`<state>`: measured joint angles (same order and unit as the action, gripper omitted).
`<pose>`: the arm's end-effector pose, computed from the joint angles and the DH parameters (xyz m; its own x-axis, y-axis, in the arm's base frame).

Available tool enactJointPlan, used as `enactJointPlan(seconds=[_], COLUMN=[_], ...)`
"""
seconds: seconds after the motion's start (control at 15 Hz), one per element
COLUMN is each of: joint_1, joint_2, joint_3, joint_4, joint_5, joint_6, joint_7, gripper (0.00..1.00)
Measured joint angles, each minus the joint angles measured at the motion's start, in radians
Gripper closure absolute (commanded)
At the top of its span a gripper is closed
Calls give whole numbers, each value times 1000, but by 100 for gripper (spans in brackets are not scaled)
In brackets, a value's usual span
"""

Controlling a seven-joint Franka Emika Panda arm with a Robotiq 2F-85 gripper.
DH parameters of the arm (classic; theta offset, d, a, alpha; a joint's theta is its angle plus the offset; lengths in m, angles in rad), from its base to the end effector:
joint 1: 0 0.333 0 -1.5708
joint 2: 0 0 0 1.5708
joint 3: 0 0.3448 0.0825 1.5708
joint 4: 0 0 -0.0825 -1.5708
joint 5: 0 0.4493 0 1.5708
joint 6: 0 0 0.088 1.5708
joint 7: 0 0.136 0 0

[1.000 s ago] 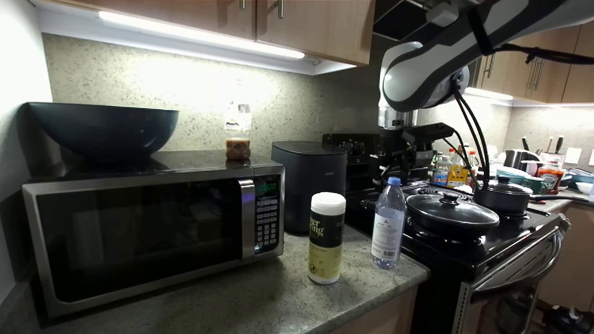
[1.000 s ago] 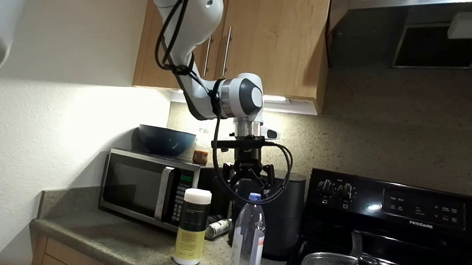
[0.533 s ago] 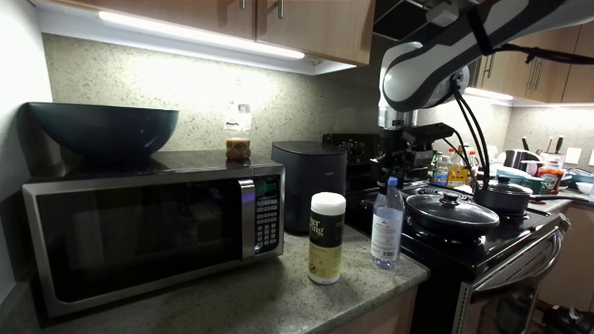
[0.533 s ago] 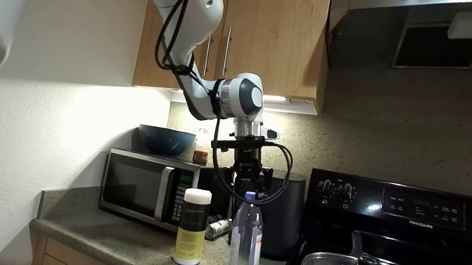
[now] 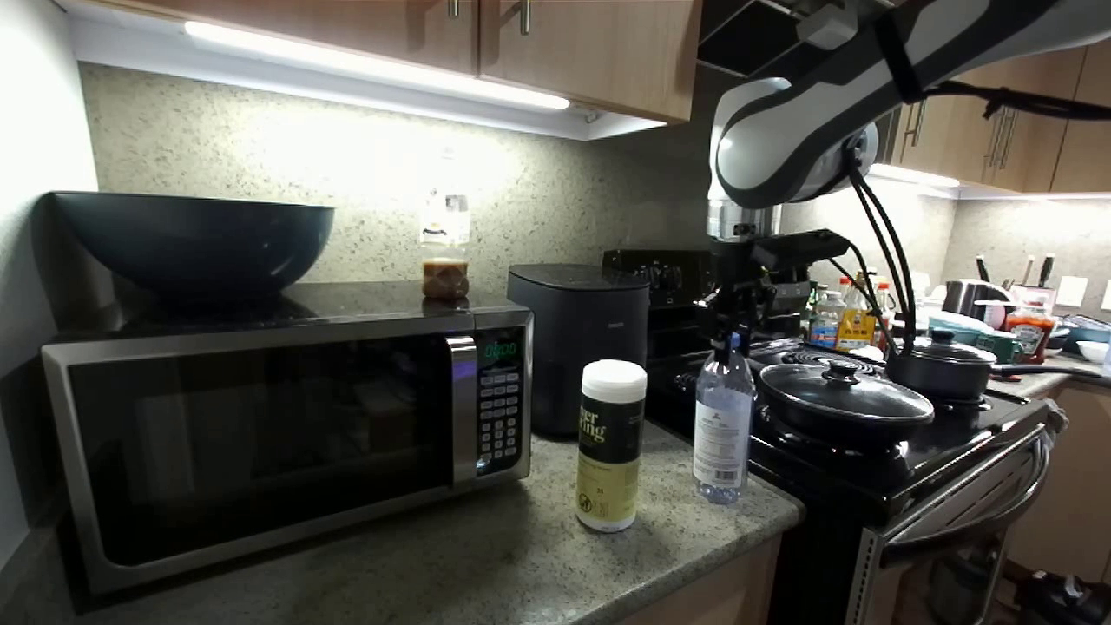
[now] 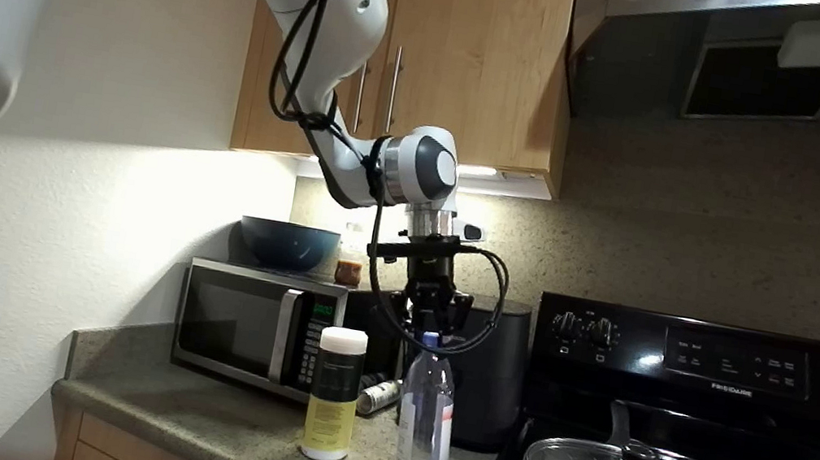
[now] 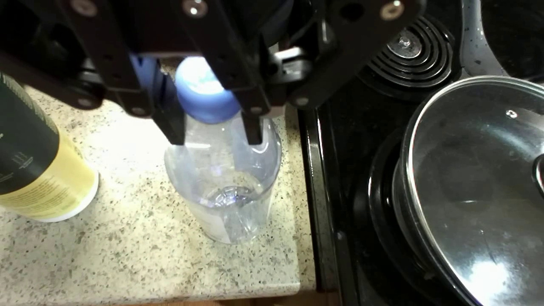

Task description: Place the clear bottle on top of the container on the left side of the countertop

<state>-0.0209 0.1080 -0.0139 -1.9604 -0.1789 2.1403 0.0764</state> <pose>0.6506 -0.0344 0.3966 0.9970 -0.0139 0.0760 -0.0254 -0.9880 0.1525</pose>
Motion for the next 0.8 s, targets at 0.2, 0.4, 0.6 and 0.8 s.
enactJointPlan(seconds=[0.2, 0.4, 0.6, 0.8], joint_1=[3, 16, 27, 26], joint_2=[-9, -64, -166, -266], joint_3=[0, 2, 5, 12], joint_4=[2, 5, 5, 5], joint_5=[-3, -6, -8, -8], joint_6=[-22, -37, -36, -36], joint_7=[3, 26, 61, 79], gripper=[87, 87, 87, 87])
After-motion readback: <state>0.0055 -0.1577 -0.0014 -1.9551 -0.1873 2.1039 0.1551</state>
